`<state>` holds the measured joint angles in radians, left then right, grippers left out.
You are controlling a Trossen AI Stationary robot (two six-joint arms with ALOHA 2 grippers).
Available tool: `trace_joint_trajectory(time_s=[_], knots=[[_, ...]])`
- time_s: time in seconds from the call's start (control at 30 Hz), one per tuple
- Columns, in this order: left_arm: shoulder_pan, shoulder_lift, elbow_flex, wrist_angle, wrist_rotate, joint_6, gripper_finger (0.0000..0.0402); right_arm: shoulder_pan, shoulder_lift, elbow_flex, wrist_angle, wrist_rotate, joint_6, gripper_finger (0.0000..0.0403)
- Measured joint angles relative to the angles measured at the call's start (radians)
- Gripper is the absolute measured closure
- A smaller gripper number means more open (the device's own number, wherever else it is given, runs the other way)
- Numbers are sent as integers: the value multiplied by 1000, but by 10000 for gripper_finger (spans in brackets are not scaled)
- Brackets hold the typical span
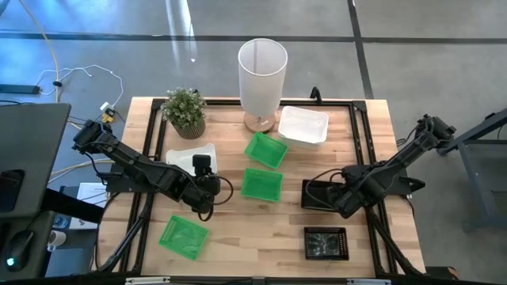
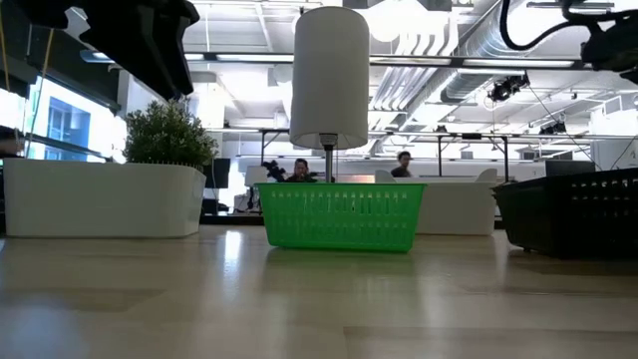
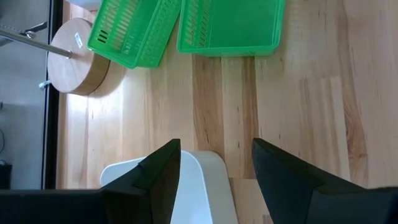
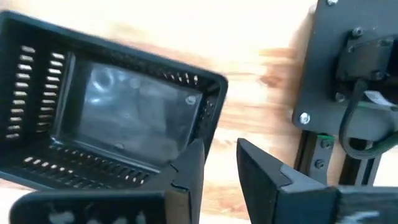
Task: Stack baskets by color
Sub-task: Stack the top left black bin on top of the top right black bin, then stack the top green bin on top of the middle green bin
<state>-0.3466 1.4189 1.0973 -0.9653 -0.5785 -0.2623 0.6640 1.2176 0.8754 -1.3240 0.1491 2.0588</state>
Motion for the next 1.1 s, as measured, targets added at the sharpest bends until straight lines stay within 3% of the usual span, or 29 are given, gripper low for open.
trace_joint_trajectory(time_s=[0.27, 0.83, 0.97, 1.1], knots=[[0, 0, 0, 29, 0, 2, 218, 0, 26, 5, -2, 11, 0, 320], [0, 0, 0, 42, 0, 3, 218, 0, 154, 8, 27, -102, -96, 320], [0, 0, 0, 50, 0, 3, 218, 0, 154, 55, -46, -73, -104, 320], [0, 0, 0, 81, 0, 3, 218, 0, 154, 127, -128, 24, -126, 320]])
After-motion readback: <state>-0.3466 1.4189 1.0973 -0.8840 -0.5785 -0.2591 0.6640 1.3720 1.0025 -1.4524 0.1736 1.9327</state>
